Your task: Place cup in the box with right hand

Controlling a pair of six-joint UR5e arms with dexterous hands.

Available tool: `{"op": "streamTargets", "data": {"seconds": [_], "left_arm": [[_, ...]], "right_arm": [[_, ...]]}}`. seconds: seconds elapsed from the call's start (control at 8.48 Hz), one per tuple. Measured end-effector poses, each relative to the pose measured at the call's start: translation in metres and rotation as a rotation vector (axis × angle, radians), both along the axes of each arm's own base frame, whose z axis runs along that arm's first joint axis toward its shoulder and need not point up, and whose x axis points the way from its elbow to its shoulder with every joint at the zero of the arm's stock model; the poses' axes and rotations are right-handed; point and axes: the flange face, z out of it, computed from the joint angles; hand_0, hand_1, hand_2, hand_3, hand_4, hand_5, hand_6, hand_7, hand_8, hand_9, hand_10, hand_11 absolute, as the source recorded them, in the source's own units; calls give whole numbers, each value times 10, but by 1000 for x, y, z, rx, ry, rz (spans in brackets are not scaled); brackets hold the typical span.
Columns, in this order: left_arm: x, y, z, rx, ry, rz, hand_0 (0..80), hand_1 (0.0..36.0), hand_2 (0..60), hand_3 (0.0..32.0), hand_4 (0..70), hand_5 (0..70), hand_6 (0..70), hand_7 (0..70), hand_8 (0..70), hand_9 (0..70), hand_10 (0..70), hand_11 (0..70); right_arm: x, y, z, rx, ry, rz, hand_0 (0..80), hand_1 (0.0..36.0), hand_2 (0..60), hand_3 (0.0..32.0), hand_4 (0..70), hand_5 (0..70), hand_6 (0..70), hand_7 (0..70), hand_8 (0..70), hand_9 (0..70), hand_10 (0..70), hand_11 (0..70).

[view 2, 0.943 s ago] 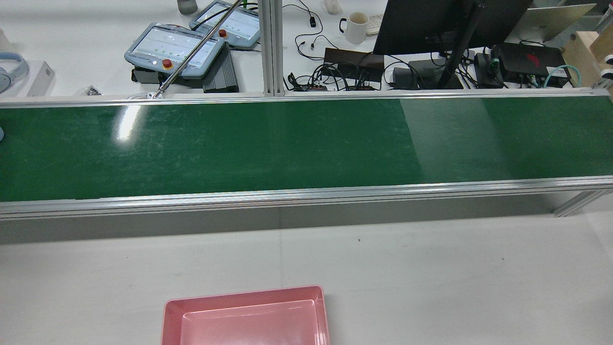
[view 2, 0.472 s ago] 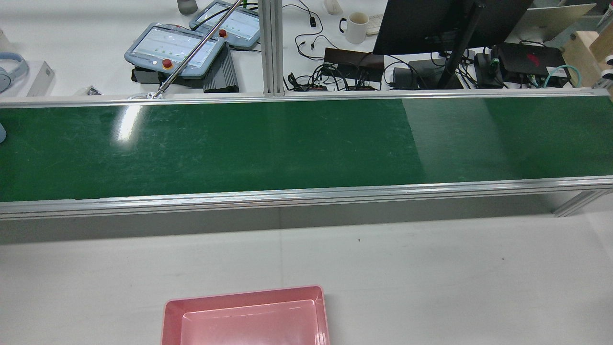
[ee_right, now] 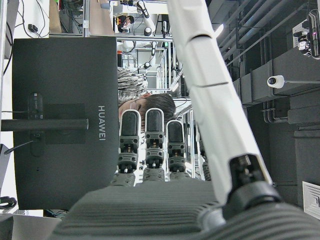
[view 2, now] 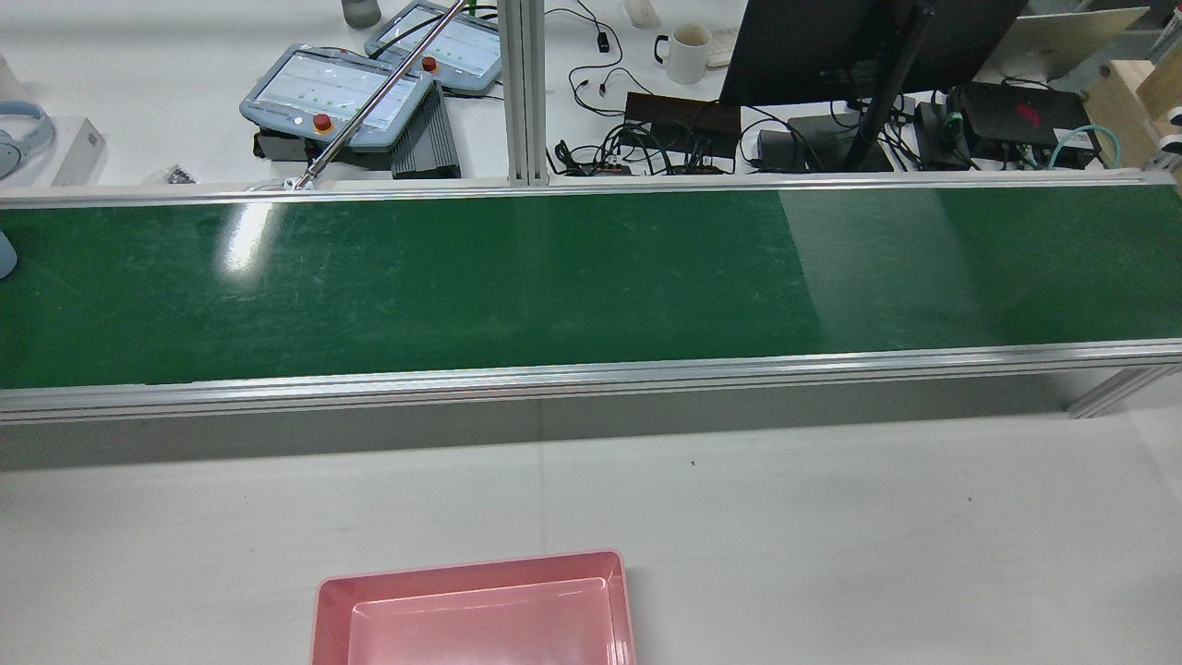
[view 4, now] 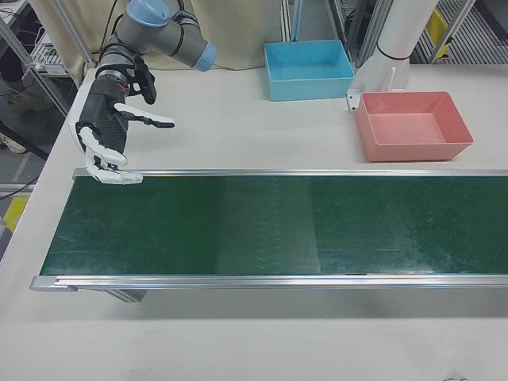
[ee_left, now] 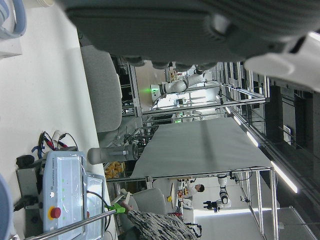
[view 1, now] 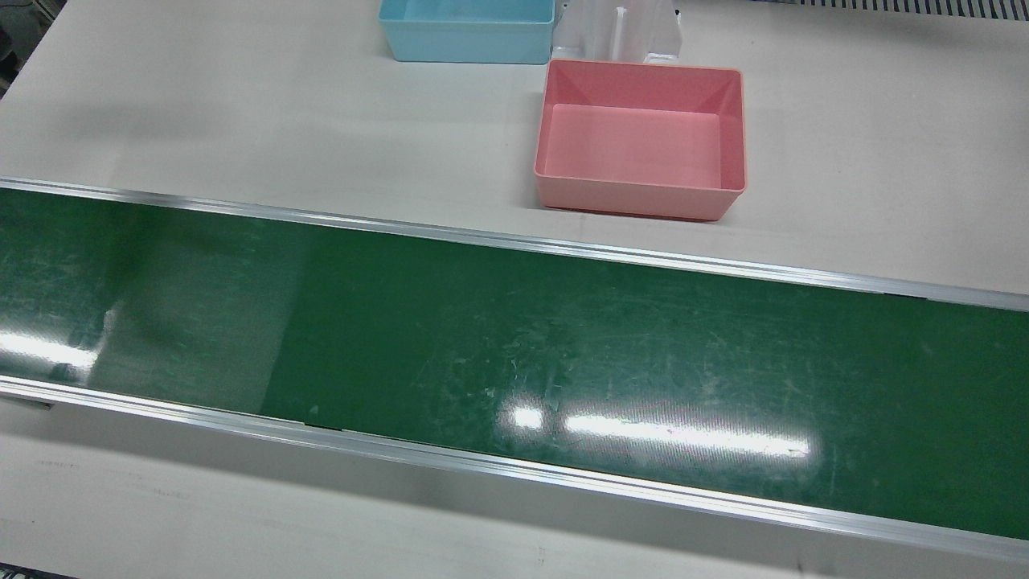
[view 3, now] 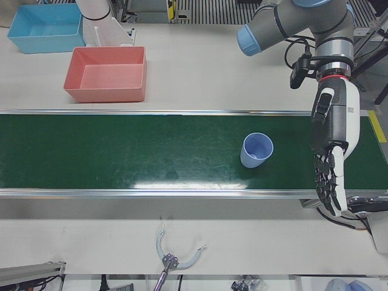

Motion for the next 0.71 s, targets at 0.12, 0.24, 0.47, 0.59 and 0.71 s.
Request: {"op": "streamTargets", "data": {"seconds": [0.12, 0.24, 0.47, 0.59, 0.71], "left_arm": [[0, 0, 0, 0, 0, 0, 0, 0, 0, 0, 0, 0, 0, 0, 0, 0, 0, 0], [0, 0, -1, 0, 0, -1, 0, 0, 0, 0, 0, 0, 0, 0, 0, 0, 0, 0], [0, 1, -2, 3, 0, -1, 0, 0, 0, 0, 0, 0, 0, 0, 0, 0, 0, 0], [0, 1, -4, 5, 0, -1, 0, 0, 0, 0, 0, 0, 0, 0, 0, 0, 0, 0], [0, 1, -5, 7, 0, -1, 0, 0, 0, 0, 0, 0, 0, 0, 0, 0, 0, 0]], "right_arm": [[0, 0, 0, 4, -1, 0, 800, 339, 0, 32, 18, 165, 109, 329, 256, 290, 213, 344], [0, 0, 0, 8, -2, 0, 800, 342, 0, 20, 44, 166, 115, 356, 260, 301, 219, 352], [0, 0, 0, 12, -3, -2, 800, 343, 0, 4, 72, 165, 122, 384, 266, 313, 227, 362], [0, 0, 0, 12, -3, -2, 800, 341, 0, 0, 90, 165, 126, 401, 269, 319, 228, 363], [0, 0, 1, 11, -2, -3, 800, 339, 0, 0, 103, 164, 133, 430, 277, 334, 234, 372]]}}
